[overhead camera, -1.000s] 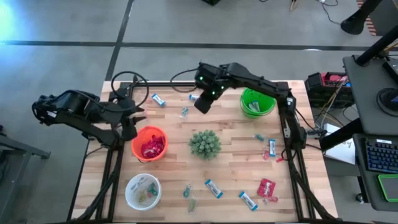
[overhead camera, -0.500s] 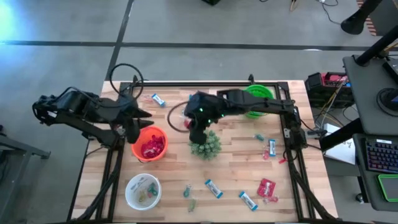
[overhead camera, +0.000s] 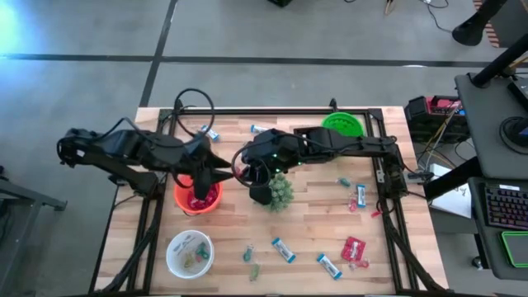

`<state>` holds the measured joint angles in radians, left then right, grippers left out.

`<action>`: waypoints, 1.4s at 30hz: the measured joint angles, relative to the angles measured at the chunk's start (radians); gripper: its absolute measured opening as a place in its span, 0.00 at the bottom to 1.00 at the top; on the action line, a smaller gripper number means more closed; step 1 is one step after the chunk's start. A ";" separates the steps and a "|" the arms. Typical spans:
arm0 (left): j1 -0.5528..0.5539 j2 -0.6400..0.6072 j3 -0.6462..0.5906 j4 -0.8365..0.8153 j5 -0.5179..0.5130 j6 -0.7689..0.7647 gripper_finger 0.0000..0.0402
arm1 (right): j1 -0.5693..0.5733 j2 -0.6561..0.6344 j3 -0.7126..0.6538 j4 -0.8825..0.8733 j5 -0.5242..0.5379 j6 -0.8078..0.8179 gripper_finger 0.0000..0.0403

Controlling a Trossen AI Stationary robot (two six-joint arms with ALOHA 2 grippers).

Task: Sort candy
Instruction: Put the red gummy into the white bucket

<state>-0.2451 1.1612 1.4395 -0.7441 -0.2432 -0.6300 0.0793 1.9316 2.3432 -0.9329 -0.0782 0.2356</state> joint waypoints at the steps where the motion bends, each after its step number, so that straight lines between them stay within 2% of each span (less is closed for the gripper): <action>1: 0.000 0.006 0.000 -0.001 0.000 0.001 0.41 | 0.002 0.000 0.000 0.000 0.000 0.000 0.02; 12: 0.000 0.029 0.000 -0.001 -0.010 0.057 0.41 | 0.004 -0.007 0.000 0.005 0.001 0.000 0.02; 16: 0.001 0.025 0.000 0.001 -0.035 0.094 0.38 | 0.004 -0.007 0.000 0.019 0.001 0.000 0.02; 26: 0.006 0.025 0.000 0.015 -0.035 0.142 0.20 | 0.003 -0.007 0.000 0.048 0.000 0.000 0.02; 32: 0.006 0.025 0.000 0.021 -0.034 0.179 0.03 | 0.003 -0.007 0.000 0.048 0.002 0.000 0.03; 36: 0.006 0.025 0.000 0.021 -0.035 0.185 0.02 | 0.003 -0.007 0.000 0.048 0.002 0.000 0.07; 42: 0.008 0.024 0.000 0.019 -0.028 0.185 0.01 | 0.004 -0.007 0.000 0.049 -0.004 0.000 0.21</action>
<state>-0.2376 1.1848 1.4395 -0.7254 -0.2713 -0.4454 0.0830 1.9244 2.3432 -0.8841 -0.0824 0.2359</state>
